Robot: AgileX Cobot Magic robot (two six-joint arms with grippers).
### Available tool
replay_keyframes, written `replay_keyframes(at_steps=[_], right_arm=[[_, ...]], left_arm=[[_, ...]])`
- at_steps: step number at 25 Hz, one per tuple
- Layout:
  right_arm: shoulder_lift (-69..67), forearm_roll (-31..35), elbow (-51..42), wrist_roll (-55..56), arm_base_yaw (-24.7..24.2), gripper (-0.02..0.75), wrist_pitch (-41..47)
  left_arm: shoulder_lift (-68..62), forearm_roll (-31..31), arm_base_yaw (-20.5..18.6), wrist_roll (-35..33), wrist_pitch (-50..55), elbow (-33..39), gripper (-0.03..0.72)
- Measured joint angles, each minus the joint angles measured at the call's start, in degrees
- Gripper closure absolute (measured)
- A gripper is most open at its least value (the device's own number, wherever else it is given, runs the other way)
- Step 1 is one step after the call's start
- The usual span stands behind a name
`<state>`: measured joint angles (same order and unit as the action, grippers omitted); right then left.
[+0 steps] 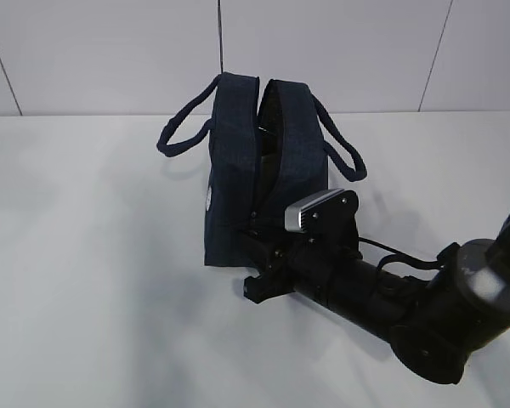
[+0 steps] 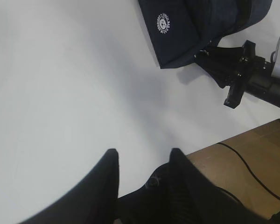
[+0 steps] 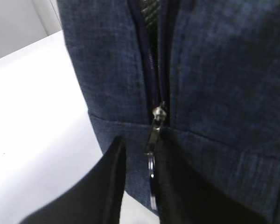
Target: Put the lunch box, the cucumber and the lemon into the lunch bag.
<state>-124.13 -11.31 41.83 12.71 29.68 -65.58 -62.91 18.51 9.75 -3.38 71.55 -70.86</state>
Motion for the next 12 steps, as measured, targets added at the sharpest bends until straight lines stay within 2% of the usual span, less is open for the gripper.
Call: replay_keyframes(at_steps=[9,12], right_arm=[[0.0,-0.1,0.0,0.0,0.0,0.568,0.1],[0.0,-1.9,0.0,0.0,0.0,0.567,1.5]], left_arm=[[0.0,0.0,0.0,0.0,-0.1,0.0,0.449],[0.0,0.0,0.0,0.0,-0.1,0.0,0.449]])
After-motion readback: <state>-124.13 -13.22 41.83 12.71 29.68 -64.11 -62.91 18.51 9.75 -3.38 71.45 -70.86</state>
